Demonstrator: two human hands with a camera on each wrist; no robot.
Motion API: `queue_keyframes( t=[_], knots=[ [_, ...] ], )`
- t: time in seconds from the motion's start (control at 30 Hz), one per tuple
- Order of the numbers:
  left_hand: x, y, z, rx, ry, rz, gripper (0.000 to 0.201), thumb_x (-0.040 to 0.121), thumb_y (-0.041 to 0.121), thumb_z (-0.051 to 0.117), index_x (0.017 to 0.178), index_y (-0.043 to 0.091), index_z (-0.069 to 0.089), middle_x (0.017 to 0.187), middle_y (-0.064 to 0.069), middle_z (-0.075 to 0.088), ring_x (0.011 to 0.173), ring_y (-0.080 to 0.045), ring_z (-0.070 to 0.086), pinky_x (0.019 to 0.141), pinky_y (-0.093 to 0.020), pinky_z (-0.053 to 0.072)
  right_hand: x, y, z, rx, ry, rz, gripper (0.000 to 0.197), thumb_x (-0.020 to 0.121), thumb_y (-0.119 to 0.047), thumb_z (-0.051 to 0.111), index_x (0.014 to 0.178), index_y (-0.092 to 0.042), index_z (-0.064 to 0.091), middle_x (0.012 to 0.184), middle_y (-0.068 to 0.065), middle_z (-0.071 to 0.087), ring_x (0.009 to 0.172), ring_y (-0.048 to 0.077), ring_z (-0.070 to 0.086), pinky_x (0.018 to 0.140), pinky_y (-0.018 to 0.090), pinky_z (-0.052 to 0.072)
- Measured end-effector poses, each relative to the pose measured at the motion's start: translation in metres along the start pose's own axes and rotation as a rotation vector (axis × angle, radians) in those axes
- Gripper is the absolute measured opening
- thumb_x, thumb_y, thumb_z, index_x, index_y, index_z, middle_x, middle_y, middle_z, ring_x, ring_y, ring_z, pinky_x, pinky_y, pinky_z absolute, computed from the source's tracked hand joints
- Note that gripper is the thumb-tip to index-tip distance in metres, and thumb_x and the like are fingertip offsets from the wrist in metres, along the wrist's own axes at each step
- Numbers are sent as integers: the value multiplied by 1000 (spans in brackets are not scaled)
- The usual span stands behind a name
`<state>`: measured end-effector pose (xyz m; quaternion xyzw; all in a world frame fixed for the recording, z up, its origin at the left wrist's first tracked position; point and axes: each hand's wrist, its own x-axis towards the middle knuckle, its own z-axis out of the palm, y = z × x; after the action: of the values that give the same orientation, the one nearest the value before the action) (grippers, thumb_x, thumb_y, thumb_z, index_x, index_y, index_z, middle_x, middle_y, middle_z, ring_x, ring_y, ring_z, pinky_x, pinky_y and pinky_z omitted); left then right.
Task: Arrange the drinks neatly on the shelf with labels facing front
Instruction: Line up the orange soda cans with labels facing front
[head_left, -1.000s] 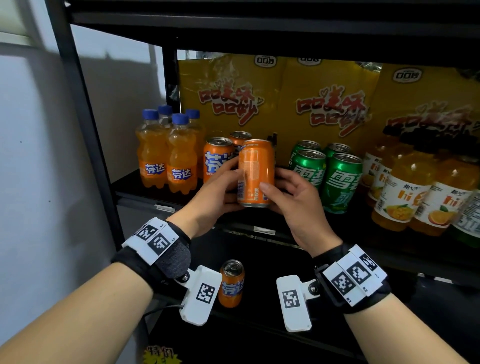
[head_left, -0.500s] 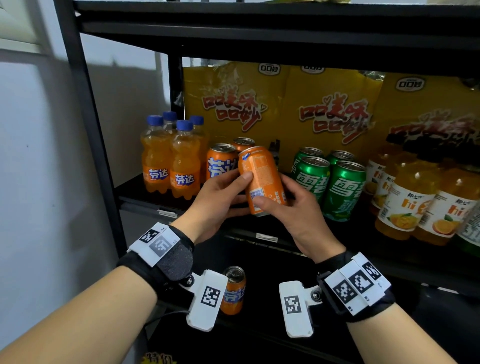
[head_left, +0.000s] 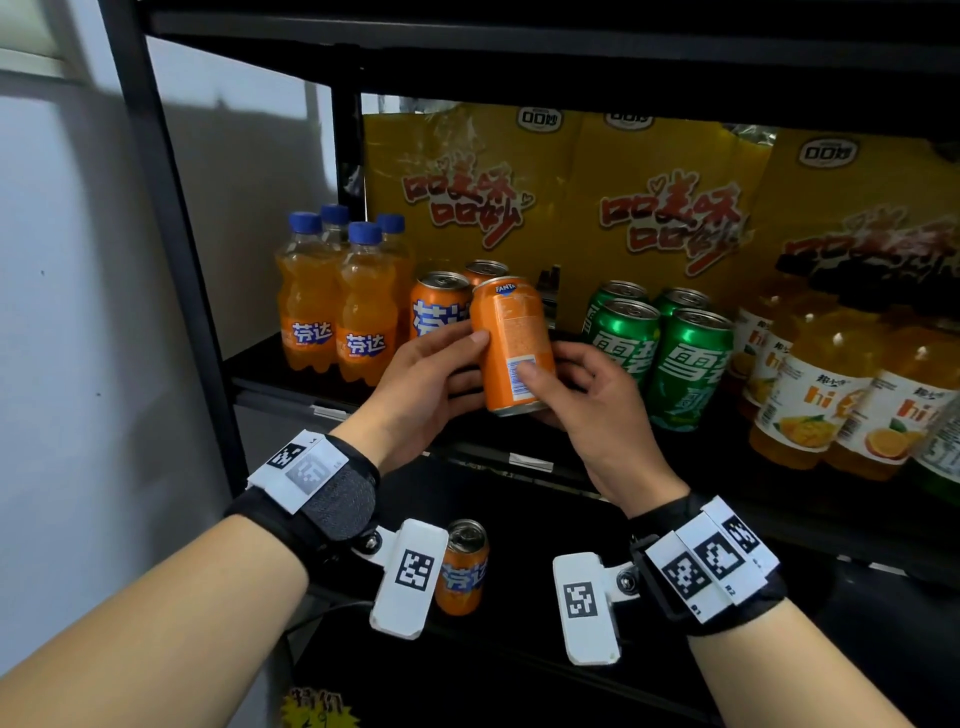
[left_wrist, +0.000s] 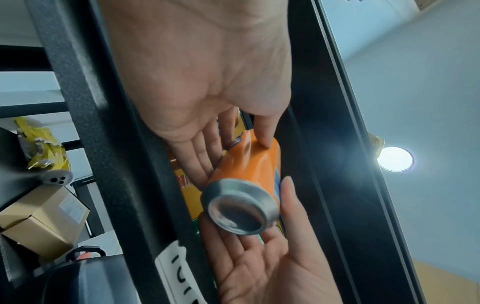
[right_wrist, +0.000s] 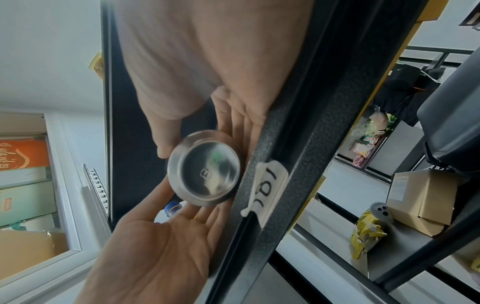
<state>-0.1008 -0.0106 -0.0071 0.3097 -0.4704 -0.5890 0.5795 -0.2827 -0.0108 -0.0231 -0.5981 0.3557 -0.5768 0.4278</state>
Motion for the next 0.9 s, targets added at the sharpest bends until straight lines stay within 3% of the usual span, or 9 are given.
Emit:
queue_keyframes(
  t=[0.27,0.4,0.53,0.67,0.77,0.9],
  knots=[
    [1,0,0,38,-4,42,63,78,32,77,136,16,58,120,-8,75,110,-26,73,79,-36,62,0,1,-5,-66,-85,1,65,60,-52,91,117,-30,70,113,-6,78,104,16,75,89,36,61],
    [1,-1,2,78,-27,40,57,77,35,76,130,19,63,125,-6,73,111,-22,72,80,-34,62,1,3,-6,-64,-72,-10,73,56,-52,95,119,-27,69,113,-6,77,104,12,75,84,29,62],
    [0,0,2,61,-29,24,43,91,47,69,127,24,65,132,-10,69,121,-28,67,91,-43,60,2,5,-4,-21,-14,-13,75,56,-51,95,117,-24,63,109,-1,78,98,17,77,88,41,63],
    [-1,2,1,36,-55,3,41,90,36,59,131,30,64,132,-11,69,119,-31,68,94,-44,59,1,5,-3,-4,-9,-19,70,59,-57,92,113,-25,60,103,-3,80,95,20,78,93,49,61],
    [-2,2,-1,24,-54,23,39,98,21,59,137,28,60,131,-9,70,117,-31,69,87,-43,61,1,3,-1,-9,-3,-26,62,64,-57,86,113,-26,64,105,-5,80,99,18,77,96,50,60],
    [-1,-2,1,7,-18,63,45,89,22,70,133,29,61,126,-8,73,112,-28,72,81,-41,62,1,2,-2,-27,18,-41,57,65,-60,85,110,-29,71,109,-9,78,104,15,75,96,46,59]
  ],
)
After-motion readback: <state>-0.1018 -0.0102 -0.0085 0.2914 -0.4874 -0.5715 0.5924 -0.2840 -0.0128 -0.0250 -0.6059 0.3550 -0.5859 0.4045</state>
